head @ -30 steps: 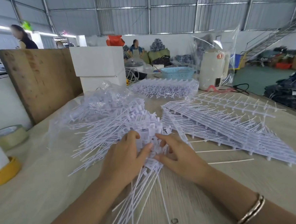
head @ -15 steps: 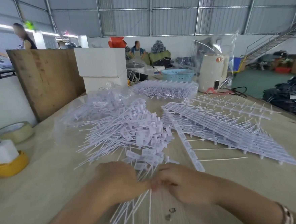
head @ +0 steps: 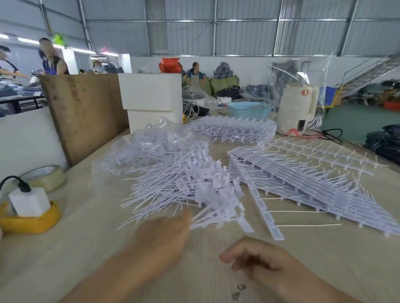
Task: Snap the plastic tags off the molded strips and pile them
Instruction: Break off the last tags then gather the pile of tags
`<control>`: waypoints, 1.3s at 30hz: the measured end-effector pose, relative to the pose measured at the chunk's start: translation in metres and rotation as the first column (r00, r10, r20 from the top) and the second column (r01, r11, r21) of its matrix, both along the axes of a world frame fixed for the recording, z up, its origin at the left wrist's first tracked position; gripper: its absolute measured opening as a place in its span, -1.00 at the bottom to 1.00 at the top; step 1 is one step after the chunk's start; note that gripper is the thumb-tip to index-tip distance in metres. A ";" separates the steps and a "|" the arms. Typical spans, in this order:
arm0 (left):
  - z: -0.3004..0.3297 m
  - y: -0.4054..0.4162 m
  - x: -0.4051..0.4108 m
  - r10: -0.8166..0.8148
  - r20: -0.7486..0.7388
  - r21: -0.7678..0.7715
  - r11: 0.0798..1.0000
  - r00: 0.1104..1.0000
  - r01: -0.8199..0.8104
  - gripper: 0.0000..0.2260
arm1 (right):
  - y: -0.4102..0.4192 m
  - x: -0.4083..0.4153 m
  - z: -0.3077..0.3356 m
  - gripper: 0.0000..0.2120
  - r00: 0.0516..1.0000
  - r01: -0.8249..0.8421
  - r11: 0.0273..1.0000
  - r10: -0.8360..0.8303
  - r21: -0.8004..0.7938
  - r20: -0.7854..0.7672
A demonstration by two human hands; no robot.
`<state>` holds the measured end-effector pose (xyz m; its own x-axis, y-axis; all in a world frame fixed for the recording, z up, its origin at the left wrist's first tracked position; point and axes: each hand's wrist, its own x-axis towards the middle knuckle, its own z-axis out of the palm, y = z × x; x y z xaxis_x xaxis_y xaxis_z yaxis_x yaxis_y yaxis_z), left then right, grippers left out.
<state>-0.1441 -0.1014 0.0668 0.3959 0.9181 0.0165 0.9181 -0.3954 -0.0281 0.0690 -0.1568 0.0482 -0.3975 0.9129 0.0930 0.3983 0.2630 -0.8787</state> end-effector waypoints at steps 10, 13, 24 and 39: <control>0.049 0.124 -0.036 -0.004 0.210 0.384 0.920 0.978 -0.078 -0.84 | 0.015 -0.051 0.014 -0.69 0.975 -0.154 0.983 0.134 -0.101 -0.178; 0.030 0.148 -0.041 -0.009 0.117 0.321 0.947 0.993 -0.029 -0.79 | 0.032 -0.069 0.011 -0.64 0.975 -0.108 0.979 0.072 -0.170 -0.208; 0.011 0.148 -0.055 -0.189 0.247 0.110 0.980 0.950 0.166 -0.57 | 0.091 -0.102 0.018 -0.66 0.787 0.090 0.816 -0.410 -0.572 -0.462; 0.001 0.092 -0.011 -0.277 0.050 0.226 0.939 0.960 0.259 -0.63 | 0.129 -0.130 0.031 -0.12 0.542 0.053 0.619 -0.677 -0.784 -0.498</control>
<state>-0.1551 -0.0091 0.0674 0.6160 0.7491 0.2436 0.7816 -0.6197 -0.0708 -0.0615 -0.0275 0.0792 -0.0886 0.8710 -0.4833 -0.5072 -0.4570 -0.7307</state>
